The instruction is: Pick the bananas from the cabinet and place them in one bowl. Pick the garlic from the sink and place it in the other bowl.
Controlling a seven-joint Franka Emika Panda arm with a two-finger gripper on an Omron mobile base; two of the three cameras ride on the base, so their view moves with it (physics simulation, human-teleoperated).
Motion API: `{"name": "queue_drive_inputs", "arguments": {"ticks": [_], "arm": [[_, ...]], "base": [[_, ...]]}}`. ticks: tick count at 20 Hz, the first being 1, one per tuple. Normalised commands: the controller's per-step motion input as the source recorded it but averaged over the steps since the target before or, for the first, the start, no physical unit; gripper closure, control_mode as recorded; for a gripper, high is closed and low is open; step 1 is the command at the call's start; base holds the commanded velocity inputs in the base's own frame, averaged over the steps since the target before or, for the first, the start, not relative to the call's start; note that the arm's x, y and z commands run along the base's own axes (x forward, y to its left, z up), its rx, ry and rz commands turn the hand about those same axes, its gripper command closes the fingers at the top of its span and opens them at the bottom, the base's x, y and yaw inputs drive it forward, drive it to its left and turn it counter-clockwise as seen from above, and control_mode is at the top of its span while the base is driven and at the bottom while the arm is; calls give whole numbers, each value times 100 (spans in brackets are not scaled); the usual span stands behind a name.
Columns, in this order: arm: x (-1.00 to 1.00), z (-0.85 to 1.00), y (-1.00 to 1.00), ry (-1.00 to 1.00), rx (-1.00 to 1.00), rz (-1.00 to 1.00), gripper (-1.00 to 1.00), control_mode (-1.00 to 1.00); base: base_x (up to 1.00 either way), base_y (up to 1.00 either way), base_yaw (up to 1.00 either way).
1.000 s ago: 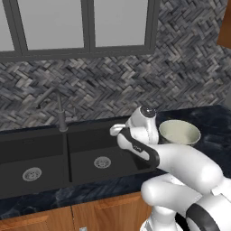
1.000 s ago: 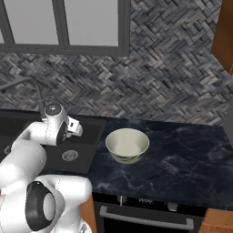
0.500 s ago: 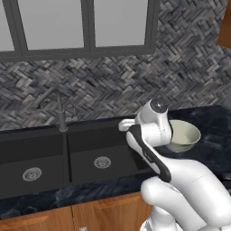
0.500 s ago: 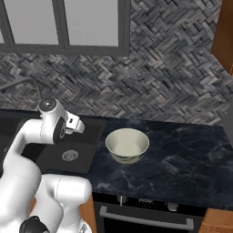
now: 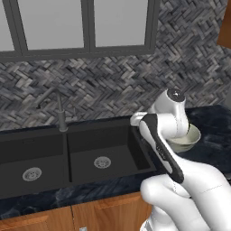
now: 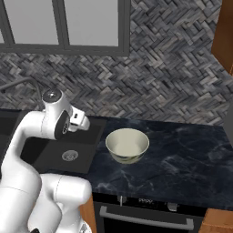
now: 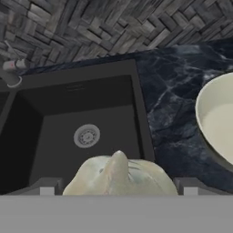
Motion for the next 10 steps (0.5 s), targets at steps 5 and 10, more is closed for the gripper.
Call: {"name": "queue_drive_inputs", "arguments": {"ticks": [5,10], "arm": [[-20,14,-26,12,-3,0,100,-100],[-12,1,-35,7,-6,0,100,-100]], "base": [[0,0,0],[0,0,0]]}}
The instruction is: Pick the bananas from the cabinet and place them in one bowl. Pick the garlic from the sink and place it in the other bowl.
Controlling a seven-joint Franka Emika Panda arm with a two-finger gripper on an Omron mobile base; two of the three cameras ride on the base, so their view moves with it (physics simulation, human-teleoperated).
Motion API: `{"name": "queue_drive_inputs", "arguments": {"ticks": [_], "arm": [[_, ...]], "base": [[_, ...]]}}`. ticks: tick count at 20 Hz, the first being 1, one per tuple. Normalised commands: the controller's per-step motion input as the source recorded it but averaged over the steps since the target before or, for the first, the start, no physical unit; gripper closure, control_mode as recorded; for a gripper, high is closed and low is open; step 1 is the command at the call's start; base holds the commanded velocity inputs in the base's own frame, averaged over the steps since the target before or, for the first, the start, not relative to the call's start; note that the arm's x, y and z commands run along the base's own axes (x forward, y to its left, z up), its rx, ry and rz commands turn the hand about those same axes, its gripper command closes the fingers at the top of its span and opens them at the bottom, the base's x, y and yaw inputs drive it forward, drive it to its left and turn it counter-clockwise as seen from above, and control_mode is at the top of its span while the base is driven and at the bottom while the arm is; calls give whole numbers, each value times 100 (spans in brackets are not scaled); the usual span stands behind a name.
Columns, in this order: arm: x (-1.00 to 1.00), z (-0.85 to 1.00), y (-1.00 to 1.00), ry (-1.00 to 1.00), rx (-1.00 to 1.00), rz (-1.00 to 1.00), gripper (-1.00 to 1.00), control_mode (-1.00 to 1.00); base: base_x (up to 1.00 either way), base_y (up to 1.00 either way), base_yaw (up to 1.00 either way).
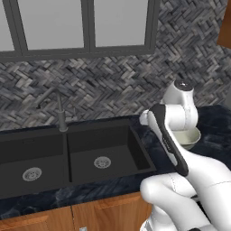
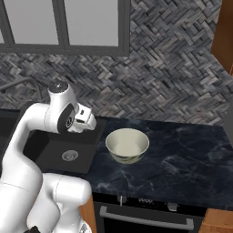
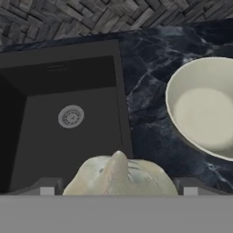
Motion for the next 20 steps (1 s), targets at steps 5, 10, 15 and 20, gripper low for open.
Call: {"name": "queue_drive_inputs", "arguments": {"ticks": [5,10,15,20], "arm": [[-9,0,-48,0,-9,-4,100,-100],[0,0,-54,0,-4,-1,100,-100],[0,0,-57,0,0,0,100,-100],[1,0,-45,3,0,0,100,-100]], "base": [[0,0,0],[0,0,0],[0,0,0],[0,0,0]]}}
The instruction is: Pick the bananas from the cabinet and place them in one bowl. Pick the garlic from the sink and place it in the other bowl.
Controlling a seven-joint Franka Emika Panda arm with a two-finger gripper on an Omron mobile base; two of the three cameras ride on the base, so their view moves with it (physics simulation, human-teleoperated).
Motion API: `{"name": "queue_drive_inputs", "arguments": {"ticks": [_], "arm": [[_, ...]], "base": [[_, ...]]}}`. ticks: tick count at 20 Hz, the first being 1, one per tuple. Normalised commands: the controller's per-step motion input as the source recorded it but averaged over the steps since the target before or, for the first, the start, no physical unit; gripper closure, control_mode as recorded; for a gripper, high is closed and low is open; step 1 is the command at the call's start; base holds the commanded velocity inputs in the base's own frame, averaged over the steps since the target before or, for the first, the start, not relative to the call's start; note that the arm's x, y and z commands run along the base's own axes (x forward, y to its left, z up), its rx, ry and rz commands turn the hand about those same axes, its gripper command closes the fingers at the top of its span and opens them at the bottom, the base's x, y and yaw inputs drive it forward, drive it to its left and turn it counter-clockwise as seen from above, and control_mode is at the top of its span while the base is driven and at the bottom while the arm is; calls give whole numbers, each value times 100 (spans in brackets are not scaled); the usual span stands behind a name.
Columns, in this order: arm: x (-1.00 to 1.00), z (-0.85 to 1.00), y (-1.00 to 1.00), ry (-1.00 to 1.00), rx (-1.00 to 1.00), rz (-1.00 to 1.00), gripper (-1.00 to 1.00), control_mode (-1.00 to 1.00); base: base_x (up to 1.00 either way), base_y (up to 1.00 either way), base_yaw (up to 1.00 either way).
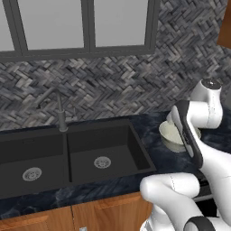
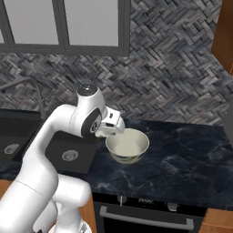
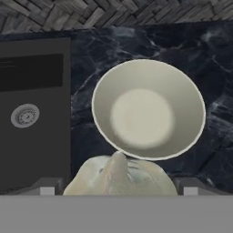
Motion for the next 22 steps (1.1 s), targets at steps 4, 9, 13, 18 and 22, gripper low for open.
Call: {"name": "queue_drive_inputs", "arguments": {"ticks": [4,9,13,18,22], "arm": [[12,-4,-34,4,0,0,100,-100],[11,-31,-22,5,-2,0,100,-100],[4,-45,-8,6,-4,0,100,-100],[1,-36,-11,7,-2,0,100,-100],[4,-28,-19,5,0,0,100,-100]], "base": [[0,0,0],[0,0,0],[0,0,0],[0,0,0],[0,0,0]]}}
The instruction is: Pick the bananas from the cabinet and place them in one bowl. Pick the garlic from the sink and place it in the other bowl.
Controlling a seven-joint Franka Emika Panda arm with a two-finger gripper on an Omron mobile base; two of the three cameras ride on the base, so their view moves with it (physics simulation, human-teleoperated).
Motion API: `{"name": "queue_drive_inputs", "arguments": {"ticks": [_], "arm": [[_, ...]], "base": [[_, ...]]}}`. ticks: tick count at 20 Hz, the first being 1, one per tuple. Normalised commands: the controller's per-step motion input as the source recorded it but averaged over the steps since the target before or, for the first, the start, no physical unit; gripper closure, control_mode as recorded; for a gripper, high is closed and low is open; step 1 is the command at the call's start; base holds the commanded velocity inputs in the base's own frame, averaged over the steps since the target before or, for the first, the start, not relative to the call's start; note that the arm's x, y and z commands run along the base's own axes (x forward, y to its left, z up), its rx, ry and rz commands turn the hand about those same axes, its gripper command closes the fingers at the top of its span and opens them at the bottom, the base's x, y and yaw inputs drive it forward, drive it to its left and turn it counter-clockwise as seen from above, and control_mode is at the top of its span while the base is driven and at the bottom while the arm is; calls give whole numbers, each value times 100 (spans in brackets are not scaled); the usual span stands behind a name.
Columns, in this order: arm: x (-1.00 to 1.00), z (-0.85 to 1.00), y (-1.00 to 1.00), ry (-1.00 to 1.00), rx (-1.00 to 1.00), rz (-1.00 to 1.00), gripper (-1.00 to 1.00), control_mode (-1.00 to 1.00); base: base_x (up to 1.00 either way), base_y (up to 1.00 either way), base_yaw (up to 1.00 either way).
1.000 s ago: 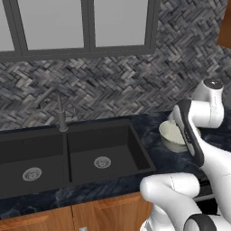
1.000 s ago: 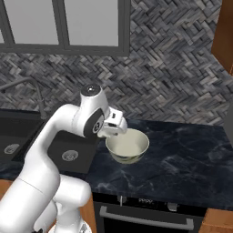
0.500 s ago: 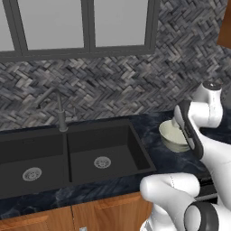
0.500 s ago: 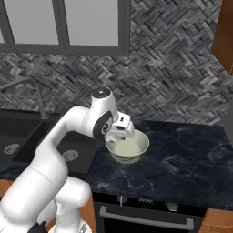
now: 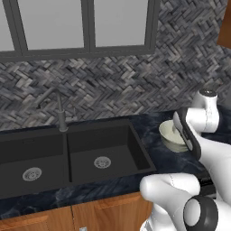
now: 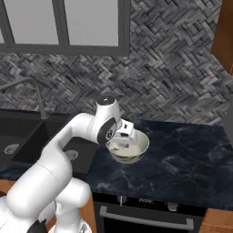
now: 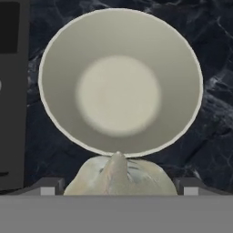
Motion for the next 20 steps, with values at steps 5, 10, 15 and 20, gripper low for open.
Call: {"name": "queue_drive_inputs", "arguments": {"ticks": [5,10,15,20], "arm": [[13,-20,-4,2,0,0,100,-100],[23,-13,0,0,0,0,100,-100],[18,-20,0,0,0,0,100,-100],[14,-15,0,3,0,0,100,-100]], "base": [[0,0,0],[0,0,0],[0,0,0],[0,0,0]]}}
